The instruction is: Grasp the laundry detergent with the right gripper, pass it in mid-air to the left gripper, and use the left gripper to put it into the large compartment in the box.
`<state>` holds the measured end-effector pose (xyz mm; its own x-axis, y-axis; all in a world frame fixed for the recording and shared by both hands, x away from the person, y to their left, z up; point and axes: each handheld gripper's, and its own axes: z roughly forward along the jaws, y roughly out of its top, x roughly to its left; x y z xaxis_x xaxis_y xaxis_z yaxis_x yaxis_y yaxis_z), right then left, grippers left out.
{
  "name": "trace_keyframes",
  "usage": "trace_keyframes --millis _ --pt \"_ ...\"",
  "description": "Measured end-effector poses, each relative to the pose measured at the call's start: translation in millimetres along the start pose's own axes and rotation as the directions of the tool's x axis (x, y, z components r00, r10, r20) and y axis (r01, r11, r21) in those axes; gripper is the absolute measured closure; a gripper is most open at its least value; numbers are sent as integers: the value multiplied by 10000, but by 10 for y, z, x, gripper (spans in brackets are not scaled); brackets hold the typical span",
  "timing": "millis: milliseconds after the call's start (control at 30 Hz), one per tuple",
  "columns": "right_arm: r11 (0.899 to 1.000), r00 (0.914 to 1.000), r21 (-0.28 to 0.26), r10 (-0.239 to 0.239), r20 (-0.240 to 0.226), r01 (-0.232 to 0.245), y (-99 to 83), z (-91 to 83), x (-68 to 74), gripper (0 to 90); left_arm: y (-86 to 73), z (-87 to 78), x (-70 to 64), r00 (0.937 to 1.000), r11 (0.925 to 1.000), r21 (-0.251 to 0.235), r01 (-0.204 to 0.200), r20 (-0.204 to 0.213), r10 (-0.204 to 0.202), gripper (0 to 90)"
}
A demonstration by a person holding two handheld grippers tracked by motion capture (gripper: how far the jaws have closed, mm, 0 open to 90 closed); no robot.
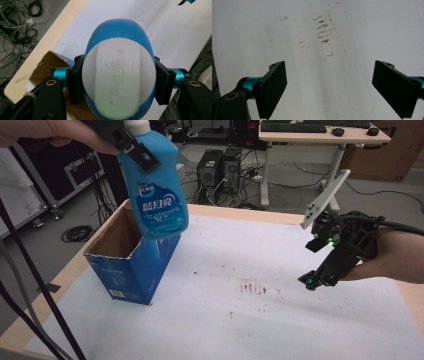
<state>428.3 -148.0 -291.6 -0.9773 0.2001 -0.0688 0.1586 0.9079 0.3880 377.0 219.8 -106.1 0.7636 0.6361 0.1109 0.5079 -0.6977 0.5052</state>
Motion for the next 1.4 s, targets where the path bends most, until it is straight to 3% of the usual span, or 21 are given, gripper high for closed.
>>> trace_keyframes --millis 33,100,167,367,600,700,1067,1400 --pt "10000 10000 0 0 0 0 0 0 0 120 0 0 0 10000 10000 0 0 0 0 383" --pt "9999 9999 -35 128 39 -128 -40 -20 -53 120 -103 -67 99 9975 9984 61 571 -426 -568 383" --pt "9998 9998 -13 186 48 -186 -57 -29 -72 120 -157 -87 147 9942 9963 112 855 -664 -845 382" --pt "9995 9995 62 308 89 -308 -121 -45 -121 120 -300 -125 289 9774 9850 239 1706 -1305 -1661 383" --pt "9991 9989 23 434 191 -435 -166 -89 -146 120 -403 -109 369 9626 9744 353 2222 -1668 -2134 383" --pt "9989 9987 44 456 229 -457 -184 -97 -154 120 -437 -87 393 9593 9714 408 2340 -1725 -2238 383" --pt "9984 9982 84 554 232 -556 -206 -102 -160 120 -553 103 439 9572 9654 787 2486 -1728 -2324 383" --pt "9988 9987 124 463 206 -466 -196 -93 -154 120 -693 385 439 9558 9572 1196 2634 -1667 -2422 383"
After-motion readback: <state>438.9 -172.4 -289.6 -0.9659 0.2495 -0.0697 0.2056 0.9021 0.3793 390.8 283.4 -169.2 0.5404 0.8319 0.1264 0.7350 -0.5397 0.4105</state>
